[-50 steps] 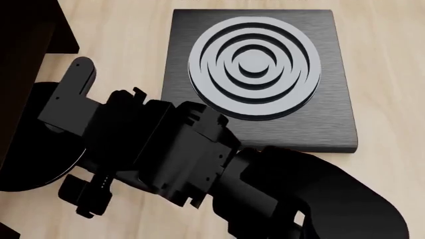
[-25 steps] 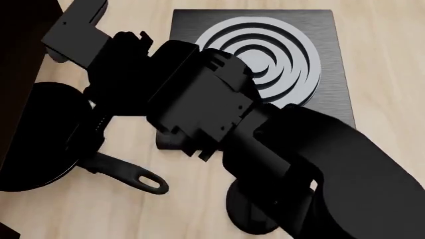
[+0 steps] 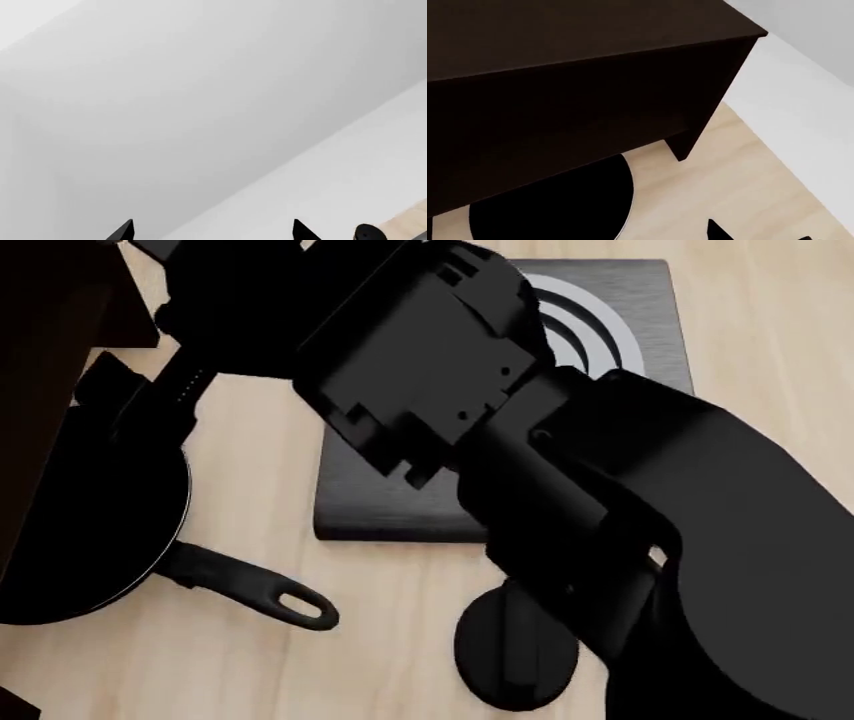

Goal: Put the frying pan under the cabinet shelf.

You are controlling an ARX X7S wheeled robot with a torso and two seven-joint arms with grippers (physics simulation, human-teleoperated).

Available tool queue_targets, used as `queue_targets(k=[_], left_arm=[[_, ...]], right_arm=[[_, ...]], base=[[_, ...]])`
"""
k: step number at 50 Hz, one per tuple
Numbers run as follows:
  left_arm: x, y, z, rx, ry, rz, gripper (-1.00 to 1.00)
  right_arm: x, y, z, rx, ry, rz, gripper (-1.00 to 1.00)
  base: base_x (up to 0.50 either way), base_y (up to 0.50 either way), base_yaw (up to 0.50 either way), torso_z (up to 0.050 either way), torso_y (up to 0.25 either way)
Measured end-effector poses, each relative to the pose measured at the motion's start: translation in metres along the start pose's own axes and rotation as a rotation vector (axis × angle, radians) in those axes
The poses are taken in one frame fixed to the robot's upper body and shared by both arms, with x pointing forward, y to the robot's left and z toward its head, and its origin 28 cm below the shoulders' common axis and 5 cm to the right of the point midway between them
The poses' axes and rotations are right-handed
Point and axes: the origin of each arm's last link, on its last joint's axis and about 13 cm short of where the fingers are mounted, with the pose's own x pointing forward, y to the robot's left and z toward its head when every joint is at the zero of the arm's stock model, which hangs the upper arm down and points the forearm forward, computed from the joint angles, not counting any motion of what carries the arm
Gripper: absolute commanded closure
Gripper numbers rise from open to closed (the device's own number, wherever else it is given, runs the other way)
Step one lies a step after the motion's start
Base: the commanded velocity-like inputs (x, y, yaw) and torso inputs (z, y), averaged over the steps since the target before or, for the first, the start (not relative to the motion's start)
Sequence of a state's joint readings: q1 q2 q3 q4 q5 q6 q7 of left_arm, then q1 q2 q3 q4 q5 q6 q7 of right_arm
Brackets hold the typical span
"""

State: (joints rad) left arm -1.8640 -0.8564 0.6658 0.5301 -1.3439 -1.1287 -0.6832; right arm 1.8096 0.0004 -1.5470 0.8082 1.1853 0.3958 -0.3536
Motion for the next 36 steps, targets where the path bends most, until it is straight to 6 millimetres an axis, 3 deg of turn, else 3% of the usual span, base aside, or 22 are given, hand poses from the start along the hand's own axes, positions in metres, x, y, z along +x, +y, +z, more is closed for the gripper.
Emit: queue_targets(k=[19, 36], left_arm=[[0.011, -0.008, -0.005, -0.035, -0.034, -0.03, -1.0], [0.022, -0.019, -0.015, -0.076, -0.033, -0.067, -1.0]], right_arm=[[-0.053, 0.002, 0.019, -0.016, -0.049, -0.135, -1.0], [-0.104, 0.02, 0.009, 0.004, -0.061, -0.24, -1.0]], base=[[0.0, 0.0, 0.0, 0.0, 0.0], [0.0, 0.0, 0.0, 0.0, 0.0]])
